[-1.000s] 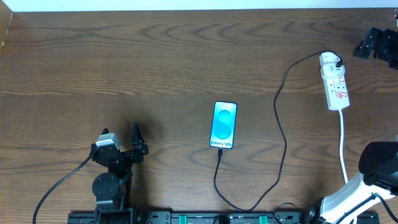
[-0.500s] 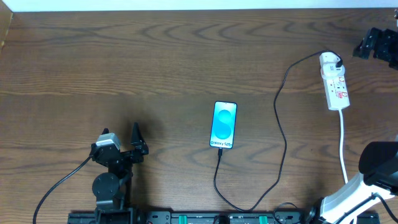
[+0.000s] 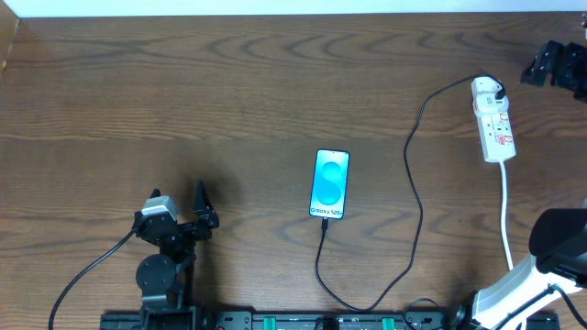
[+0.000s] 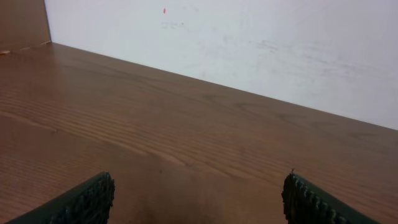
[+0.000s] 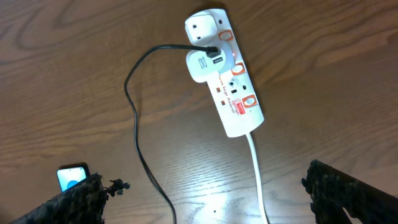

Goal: Plug charger to phone and switch on socket

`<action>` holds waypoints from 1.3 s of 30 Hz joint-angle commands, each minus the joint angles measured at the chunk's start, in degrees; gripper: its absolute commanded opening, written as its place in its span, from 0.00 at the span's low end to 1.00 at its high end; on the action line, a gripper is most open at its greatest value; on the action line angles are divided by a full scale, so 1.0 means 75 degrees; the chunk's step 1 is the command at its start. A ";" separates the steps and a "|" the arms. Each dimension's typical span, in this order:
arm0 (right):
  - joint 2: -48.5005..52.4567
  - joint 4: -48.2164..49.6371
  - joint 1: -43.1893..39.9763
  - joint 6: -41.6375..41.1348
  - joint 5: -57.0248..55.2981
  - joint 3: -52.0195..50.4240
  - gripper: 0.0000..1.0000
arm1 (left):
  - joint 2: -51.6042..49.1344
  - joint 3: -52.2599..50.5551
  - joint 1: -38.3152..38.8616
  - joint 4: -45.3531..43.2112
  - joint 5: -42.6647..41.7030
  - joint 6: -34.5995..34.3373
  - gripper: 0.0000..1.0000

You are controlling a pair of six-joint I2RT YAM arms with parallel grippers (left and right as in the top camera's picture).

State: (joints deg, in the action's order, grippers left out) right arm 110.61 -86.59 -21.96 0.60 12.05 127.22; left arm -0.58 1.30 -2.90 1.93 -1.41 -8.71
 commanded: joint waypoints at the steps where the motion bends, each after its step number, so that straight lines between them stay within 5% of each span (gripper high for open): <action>1: 0.0041 0.0338 -0.0017 0.0041 -0.0219 0.0067 0.99 | 0.0047 -0.0143 -0.0041 0.0283 -0.0012 0.0157 0.86; 19: -0.0793 0.1279 0.0038 -0.0134 -0.0271 -0.0388 0.99 | 0.0047 -0.0143 -0.0041 0.0280 -0.0012 0.0157 0.86; 39: -0.6589 0.8833 0.0769 -0.0131 -0.0271 -1.0389 0.99 | 0.0047 -0.0143 -0.0041 0.0283 -0.0012 0.0157 0.86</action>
State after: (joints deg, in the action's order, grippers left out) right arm 66.78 -23.53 -17.21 0.10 10.22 56.64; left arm -0.58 1.30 -2.92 1.98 -1.63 -8.67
